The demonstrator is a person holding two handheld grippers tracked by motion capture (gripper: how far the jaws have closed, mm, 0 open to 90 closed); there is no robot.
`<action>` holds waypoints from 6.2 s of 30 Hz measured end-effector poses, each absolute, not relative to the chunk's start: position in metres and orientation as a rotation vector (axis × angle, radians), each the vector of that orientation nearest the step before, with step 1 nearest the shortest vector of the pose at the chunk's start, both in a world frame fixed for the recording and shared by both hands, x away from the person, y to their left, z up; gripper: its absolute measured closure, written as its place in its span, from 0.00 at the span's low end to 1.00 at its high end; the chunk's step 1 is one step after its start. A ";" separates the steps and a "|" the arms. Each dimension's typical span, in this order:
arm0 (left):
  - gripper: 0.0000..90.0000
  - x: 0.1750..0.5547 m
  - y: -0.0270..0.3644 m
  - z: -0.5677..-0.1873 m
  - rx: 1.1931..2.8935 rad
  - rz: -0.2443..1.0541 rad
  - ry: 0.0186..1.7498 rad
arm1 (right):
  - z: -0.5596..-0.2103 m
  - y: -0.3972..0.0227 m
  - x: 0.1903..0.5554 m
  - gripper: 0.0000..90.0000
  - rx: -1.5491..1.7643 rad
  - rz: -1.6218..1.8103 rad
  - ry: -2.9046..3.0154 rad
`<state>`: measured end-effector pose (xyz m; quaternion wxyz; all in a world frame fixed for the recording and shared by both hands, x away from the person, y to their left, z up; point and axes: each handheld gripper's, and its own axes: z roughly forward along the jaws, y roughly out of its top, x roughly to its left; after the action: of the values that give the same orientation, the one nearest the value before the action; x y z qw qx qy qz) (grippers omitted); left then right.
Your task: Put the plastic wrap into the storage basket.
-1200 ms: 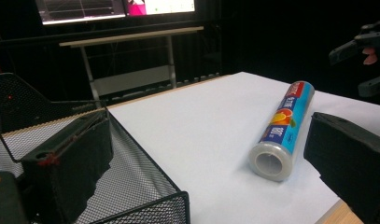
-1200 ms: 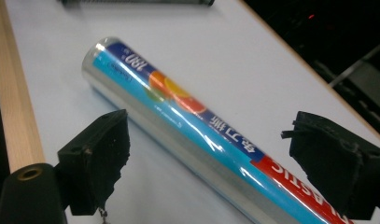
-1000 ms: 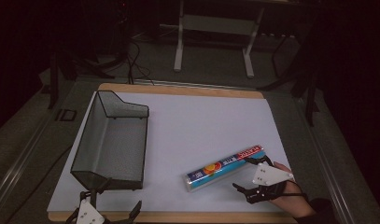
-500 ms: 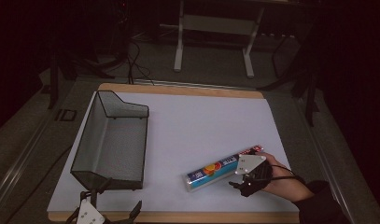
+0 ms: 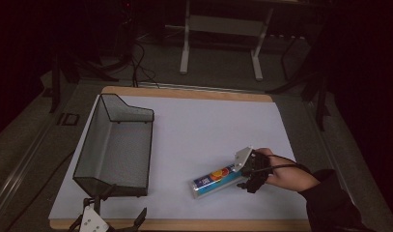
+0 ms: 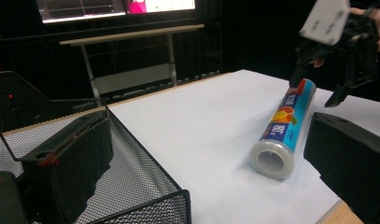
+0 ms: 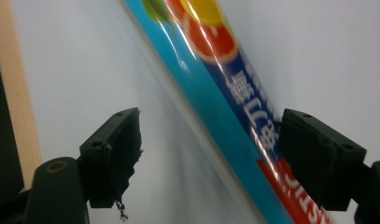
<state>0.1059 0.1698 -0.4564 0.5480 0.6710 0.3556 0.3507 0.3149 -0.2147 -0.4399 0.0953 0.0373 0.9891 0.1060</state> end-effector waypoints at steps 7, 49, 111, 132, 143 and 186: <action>0.02 0.106 0.170 -0.457 1.593 0.823 0.841 | -0.438 -0.200 0.320 0.12 0.030 0.244 2.906; 0.02 0.110 0.169 -0.458 1.615 0.802 0.842 | -0.501 -0.175 0.340 0.29 -0.375 0.075 2.945; 0.02 0.110 0.166 -0.458 1.619 0.813 0.820 | -0.350 -0.166 0.351 0.36 0.379 1.288 2.439; 0.02 0.109 0.167 -0.458 1.623 0.810 0.812 | -0.329 -0.064 0.351 0.36 0.585 1.511 2.455; 0.02 0.109 0.167 -0.458 1.623 0.811 0.807 | -0.316 -0.030 0.359 0.36 0.747 1.685 2.451; 0.02 0.106 0.168 -0.458 1.627 0.807 0.786 | -0.426 0.044 0.381 0.36 1.429 1.522 2.715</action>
<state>0.1065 0.1684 -0.4582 0.5493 0.6870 0.3318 0.3409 0.3813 0.0438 -0.4259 -0.1412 0.4129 0.7849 0.4399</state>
